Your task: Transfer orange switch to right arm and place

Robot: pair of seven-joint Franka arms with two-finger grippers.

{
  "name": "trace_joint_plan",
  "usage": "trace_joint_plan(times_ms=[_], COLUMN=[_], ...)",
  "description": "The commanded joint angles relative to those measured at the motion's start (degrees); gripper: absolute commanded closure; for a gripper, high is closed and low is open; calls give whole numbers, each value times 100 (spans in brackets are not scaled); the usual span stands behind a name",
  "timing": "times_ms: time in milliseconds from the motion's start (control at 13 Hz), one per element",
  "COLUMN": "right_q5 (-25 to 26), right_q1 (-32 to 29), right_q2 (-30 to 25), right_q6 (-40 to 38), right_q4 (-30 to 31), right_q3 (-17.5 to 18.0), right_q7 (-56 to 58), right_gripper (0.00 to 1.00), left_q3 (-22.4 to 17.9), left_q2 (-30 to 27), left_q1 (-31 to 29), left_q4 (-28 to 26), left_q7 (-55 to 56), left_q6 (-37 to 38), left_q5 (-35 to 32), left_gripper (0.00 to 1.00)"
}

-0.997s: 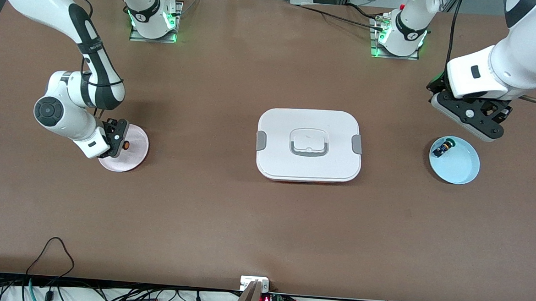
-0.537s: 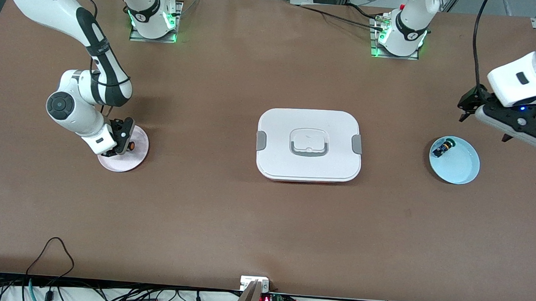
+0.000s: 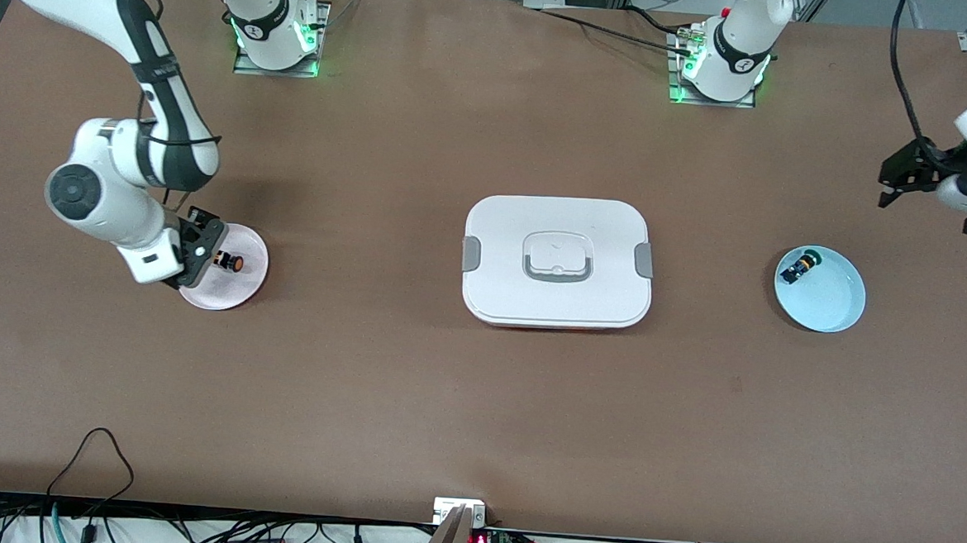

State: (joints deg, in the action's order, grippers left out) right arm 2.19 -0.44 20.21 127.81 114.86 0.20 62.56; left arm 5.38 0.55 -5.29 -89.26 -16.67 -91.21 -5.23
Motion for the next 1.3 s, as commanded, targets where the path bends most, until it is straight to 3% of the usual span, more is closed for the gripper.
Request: trace_joint_plan(times_ms=[0,307,537,767,920,1073,1227], right_q5=[-472,-921,-1133,-940,-546,-429,-456], right_q1=[35,35,114,106,71,70,62], right_q2=[26,-245,-386,-439,-448,-492,-597], right_q6=[-1211,-2214,-3531,-4246,-4177,-4247,-4561], right_q4=[-901,-1465,-2333,-3125,-3442,-3601,-3602], right_q3=[24,33,24,16,-46,-90,-90], right_q7=[-979,-3322,-5152,-5544,-5544,-5788,-6734], right_gripper=[0,0,0,0,0,0,0], left_q3=[-37,-64,6,33,33,33,33], left_q2=[-125,-81,-29,51,77,77,77], left_q1=[81,90,81,98,98,81,89], left_q4=[-39,-39,39,75,75,92,93], left_q7=[742,1263,1743,2527,2731,2704,2695], left_q6=[279,279,270,305,314,306,306], left_q5=[101,303,320,329,356,364,443], left_gripper=[0,0,0,0,0,0,0])
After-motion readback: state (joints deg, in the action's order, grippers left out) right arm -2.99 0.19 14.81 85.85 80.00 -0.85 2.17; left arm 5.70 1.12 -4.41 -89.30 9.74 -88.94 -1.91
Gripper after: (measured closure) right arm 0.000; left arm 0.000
